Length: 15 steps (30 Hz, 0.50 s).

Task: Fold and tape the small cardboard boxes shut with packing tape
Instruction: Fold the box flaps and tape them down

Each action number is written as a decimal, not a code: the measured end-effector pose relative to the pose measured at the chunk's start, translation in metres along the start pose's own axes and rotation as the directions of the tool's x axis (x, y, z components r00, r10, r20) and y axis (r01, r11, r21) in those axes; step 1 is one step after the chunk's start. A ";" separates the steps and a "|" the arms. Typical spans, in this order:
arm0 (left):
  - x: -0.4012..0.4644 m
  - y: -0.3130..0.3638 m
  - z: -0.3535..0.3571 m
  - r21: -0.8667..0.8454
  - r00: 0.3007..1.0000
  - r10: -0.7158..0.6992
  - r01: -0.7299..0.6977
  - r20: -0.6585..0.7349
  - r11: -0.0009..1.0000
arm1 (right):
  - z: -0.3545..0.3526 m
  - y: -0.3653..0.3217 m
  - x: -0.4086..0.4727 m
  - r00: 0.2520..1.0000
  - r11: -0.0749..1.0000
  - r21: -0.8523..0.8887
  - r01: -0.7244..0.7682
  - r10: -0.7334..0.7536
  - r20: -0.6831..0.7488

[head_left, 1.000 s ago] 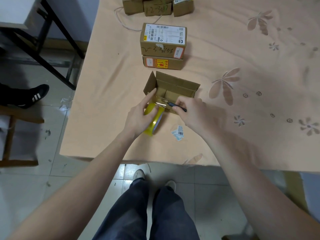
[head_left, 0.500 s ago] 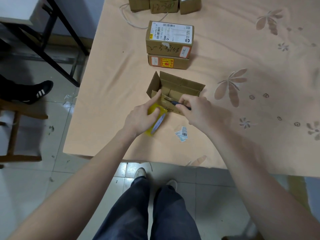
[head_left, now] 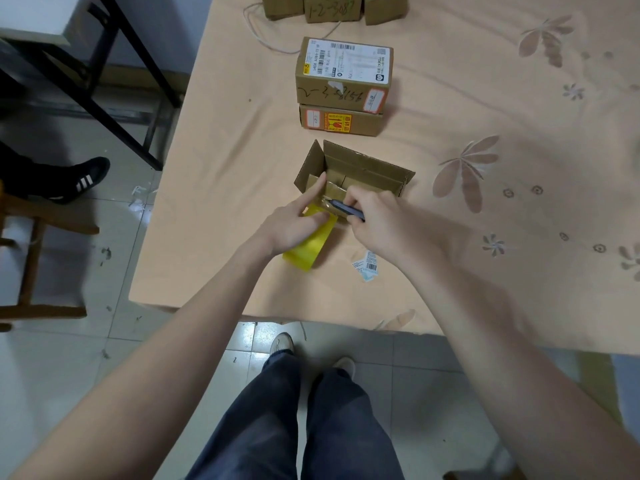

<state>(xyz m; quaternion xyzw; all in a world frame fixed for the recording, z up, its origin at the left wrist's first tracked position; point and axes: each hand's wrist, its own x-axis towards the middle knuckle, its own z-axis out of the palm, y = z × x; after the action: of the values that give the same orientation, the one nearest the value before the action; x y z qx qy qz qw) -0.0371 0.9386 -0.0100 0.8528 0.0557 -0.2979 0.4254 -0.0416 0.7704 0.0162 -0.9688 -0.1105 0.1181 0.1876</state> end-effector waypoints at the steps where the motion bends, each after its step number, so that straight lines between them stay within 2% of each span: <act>1: 0.000 0.000 0.000 -0.011 1.000 0.003 -0.003 0.000 1.000 | 0.000 -0.001 0.002 1.000 1.000 0.007 0.001 -0.001 0.005; 6: -0.004 -0.005 0.001 -0.038 0.998 0.026 -0.028 -0.050 0.999 | 0.003 -0.002 0.008 1.000 1.000 0.030 -0.002 0.002 0.004; 15: -0.010 -0.012 0.006 -0.029 0.997 0.057 -0.058 -0.055 0.998 | -0.003 -0.001 0.011 0.998 0.998 0.055 -0.025 0.022 0.054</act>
<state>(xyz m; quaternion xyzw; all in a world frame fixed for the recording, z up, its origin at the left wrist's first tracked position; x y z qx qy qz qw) -0.0521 0.9433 -0.0161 0.8552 0.0473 -0.2613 0.4452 -0.0302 0.7731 0.0167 -0.9610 -0.1009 0.1490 0.2101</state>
